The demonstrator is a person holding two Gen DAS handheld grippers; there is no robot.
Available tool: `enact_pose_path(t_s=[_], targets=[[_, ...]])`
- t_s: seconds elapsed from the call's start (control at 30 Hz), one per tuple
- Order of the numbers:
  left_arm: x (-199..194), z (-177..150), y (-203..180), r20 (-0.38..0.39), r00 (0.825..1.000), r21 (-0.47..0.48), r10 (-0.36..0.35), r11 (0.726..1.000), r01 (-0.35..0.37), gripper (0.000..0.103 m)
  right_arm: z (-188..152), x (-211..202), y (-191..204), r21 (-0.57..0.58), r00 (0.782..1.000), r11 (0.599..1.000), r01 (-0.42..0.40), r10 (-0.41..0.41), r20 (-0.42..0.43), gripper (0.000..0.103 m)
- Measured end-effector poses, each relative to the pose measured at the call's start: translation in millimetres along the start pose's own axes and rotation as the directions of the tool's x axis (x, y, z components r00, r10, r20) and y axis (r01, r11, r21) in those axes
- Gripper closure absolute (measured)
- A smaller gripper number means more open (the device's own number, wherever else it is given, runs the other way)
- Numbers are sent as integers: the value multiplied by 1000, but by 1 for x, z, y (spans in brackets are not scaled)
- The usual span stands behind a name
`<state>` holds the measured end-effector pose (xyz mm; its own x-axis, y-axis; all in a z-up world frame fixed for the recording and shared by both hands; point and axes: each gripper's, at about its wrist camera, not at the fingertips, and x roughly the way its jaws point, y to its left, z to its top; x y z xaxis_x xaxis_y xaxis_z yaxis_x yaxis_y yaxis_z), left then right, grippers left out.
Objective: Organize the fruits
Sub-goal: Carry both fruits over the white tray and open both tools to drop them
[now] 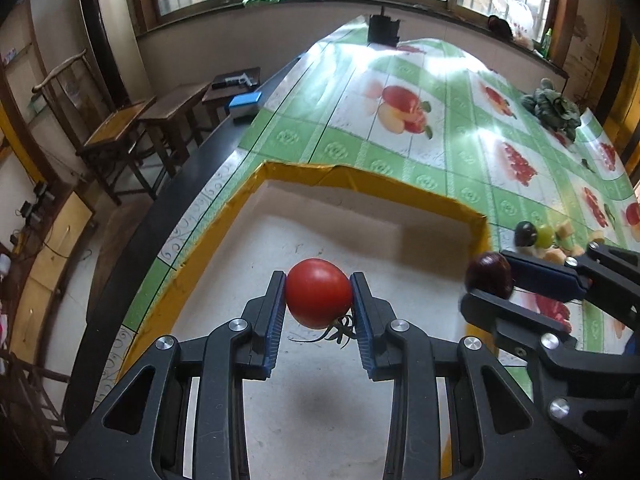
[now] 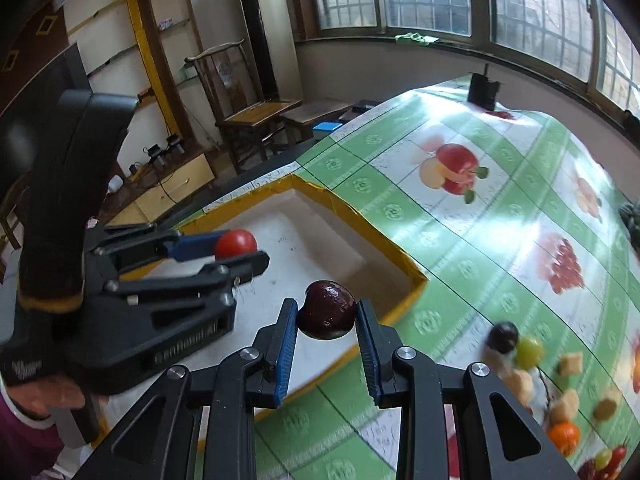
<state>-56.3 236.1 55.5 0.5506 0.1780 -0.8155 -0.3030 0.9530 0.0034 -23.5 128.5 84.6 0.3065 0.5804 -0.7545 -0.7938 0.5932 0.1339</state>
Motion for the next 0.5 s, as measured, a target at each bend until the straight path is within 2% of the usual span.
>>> enact_pose_path(t_s=[0.5], targets=[[34, 0, 18, -86, 995, -57, 53, 997, -58, 72, 7, 58, 7, -64, 995, 998, 9, -16, -99, 74]])
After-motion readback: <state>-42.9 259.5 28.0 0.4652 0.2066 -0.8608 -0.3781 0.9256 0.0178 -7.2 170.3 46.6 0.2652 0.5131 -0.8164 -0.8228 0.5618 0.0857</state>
